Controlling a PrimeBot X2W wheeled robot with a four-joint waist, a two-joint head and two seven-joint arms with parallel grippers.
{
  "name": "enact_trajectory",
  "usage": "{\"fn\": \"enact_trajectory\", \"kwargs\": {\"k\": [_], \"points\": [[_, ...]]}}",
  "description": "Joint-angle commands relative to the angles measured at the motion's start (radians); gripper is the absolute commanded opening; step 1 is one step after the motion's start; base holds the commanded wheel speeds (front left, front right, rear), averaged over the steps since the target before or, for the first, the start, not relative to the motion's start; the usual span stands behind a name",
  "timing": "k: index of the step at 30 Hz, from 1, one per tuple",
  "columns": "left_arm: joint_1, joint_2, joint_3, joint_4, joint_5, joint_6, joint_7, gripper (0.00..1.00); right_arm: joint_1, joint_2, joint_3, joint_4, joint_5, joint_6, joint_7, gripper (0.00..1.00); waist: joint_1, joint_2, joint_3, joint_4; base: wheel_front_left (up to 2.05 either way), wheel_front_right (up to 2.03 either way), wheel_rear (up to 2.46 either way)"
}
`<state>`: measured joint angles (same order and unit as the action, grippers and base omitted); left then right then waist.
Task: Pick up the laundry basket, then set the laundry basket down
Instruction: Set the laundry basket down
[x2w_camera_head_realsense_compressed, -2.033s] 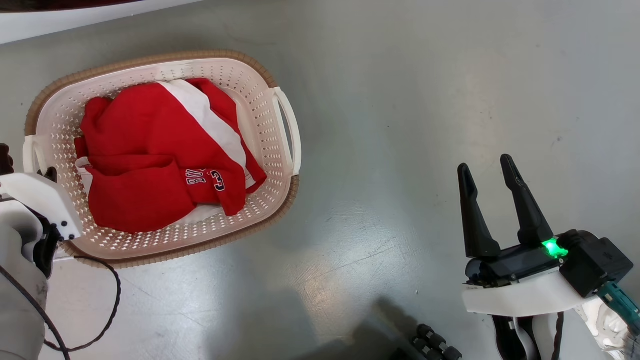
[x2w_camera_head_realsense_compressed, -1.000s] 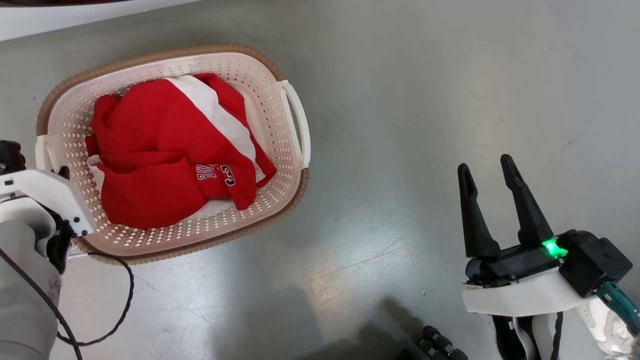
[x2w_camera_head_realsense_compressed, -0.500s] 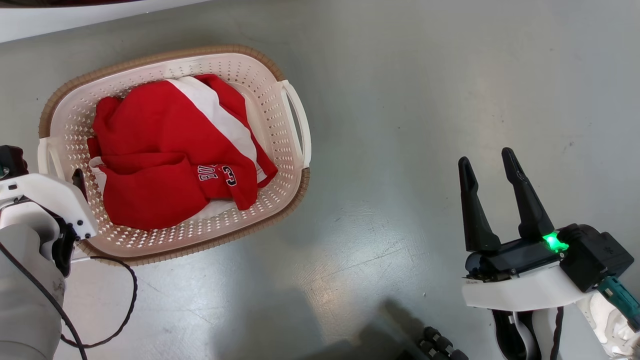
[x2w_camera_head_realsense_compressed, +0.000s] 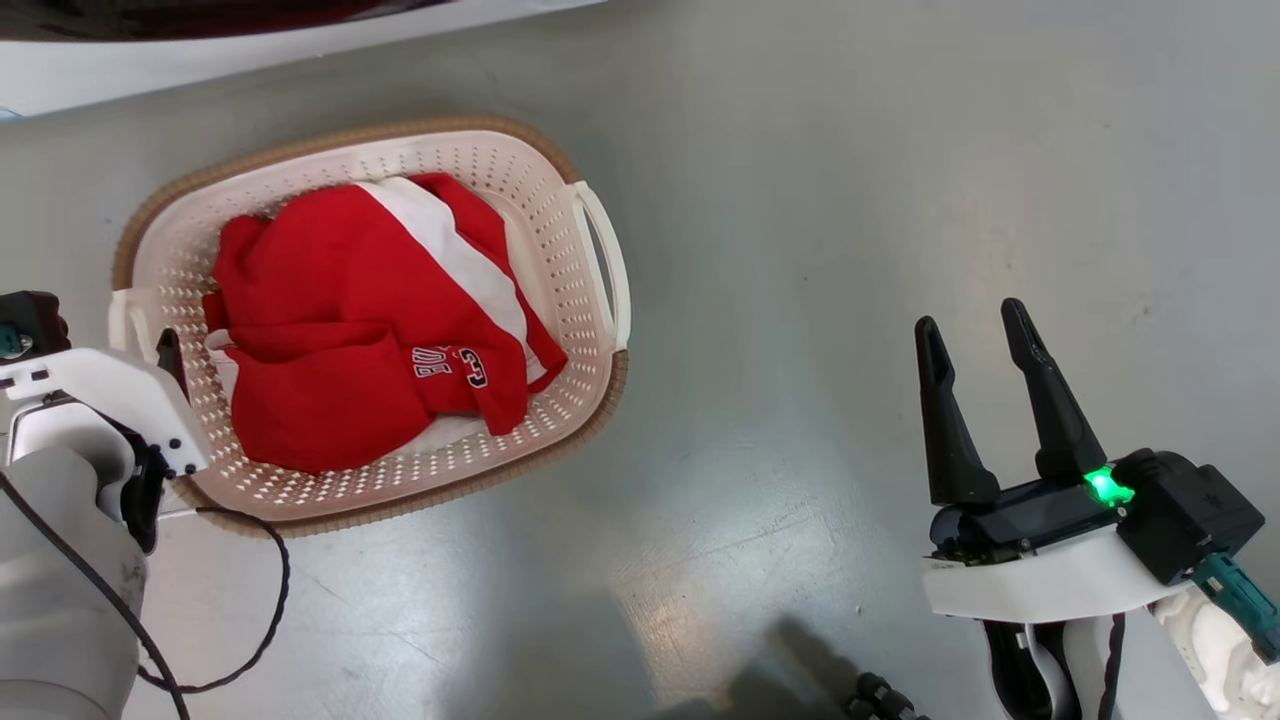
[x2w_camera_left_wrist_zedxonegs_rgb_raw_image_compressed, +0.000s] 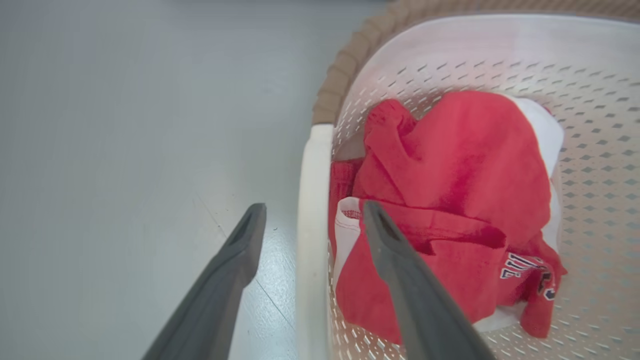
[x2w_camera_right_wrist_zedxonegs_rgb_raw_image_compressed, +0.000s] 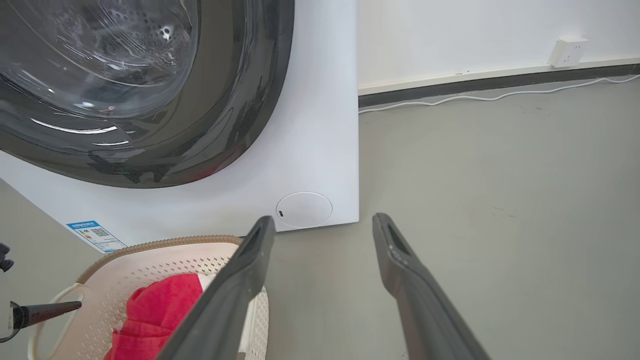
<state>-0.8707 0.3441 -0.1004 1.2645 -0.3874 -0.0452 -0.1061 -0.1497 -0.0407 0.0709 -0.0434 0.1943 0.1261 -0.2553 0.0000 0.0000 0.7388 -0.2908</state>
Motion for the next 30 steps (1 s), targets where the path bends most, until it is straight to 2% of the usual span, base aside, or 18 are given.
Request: {"fn": "enact_trajectory", "kwargs": {"k": [1, 9, 19, 24, 30], "points": [[0.009, 0.029, 0.016, -0.004, -0.011, 0.001, -0.013, 1.0, 0.01, -0.009, 0.021, -0.01, -0.009, 0.005, -0.006, 1.0, 0.0, 0.0, -0.015, 0.009, 0.0, 0.0, 0.0], [0.031, -0.017, 0.006, -0.011, -0.024, -0.023, -0.077, 1.0, 0.018, -0.009, 0.014, 0.015, -0.032, 0.005, -0.006, 1.0, 0.0, 0.0, -0.107, 0.047, 0.0, 0.0, 0.0], [0.137, -0.065, 0.007, -0.043, -0.047, -0.049, -0.146, 1.0, 0.056, -0.009, -0.001, 0.072, -0.068, 0.005, -0.006, 1.0, 0.0, 0.0, -0.284, 0.11, 0.0, 0.0, 0.0], [0.215, -0.07, 0.023, -0.087, -0.06, -0.053, -0.154, 1.0, 0.079, -0.009, -0.007, 0.101, -0.082, 0.005, -0.006, 1.0, 0.0, 0.0, -0.385, 0.135, 0.0, 0.0, 0.0], [0.337, -0.069, 0.061, -0.224, -0.058, -0.04, -0.155, 1.0, 0.114, -0.009, -0.013, 0.129, -0.098, 0.005, -0.006, 1.0, 0.0, 0.0, -0.49, 0.161, 0.0, 0.0, 0.0]]}}
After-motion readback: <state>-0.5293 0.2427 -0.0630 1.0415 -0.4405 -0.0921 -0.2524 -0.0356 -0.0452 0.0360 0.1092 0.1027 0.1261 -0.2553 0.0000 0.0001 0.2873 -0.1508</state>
